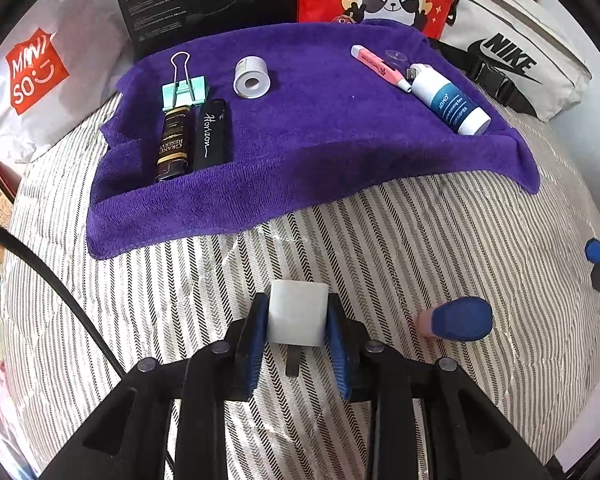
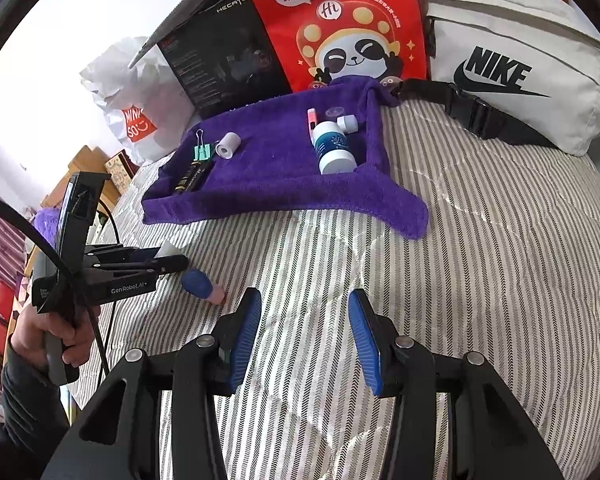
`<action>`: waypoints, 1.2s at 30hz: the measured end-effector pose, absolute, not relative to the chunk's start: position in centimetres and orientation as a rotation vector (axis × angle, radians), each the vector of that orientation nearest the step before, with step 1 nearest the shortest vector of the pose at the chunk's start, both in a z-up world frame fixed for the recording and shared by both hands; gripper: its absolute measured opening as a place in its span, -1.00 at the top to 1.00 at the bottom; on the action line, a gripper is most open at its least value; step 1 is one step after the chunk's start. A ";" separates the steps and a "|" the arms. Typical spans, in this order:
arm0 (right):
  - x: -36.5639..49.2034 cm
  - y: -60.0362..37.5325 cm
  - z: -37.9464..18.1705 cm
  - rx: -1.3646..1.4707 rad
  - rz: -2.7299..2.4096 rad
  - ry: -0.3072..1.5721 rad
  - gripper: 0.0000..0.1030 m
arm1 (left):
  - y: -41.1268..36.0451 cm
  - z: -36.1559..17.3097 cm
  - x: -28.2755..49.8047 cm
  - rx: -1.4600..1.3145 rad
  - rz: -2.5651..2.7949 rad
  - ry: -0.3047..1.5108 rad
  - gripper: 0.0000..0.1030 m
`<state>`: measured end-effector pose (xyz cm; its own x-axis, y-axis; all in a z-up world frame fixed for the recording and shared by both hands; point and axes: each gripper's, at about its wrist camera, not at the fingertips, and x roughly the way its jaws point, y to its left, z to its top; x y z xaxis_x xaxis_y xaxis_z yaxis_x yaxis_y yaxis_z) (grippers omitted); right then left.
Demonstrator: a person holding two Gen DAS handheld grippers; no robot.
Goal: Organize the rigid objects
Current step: 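Grasp the blue-capped pink tube with the right tool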
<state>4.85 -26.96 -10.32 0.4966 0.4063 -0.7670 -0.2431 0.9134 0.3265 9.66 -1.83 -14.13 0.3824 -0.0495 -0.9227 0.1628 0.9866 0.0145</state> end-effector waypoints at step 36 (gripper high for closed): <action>4.2 -17.3 -14.8 -0.116 0.533 0.983 0.12 | 4.6 -14.4 7.1 0.006 -0.016 1.030 0.50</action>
<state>4.19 -17.33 -14.76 0.4379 0.3760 -0.8166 -0.4789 0.8663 0.1421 7.08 4.58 -14.38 0.5143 -0.0109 -0.8575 0.0165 0.9999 -0.0028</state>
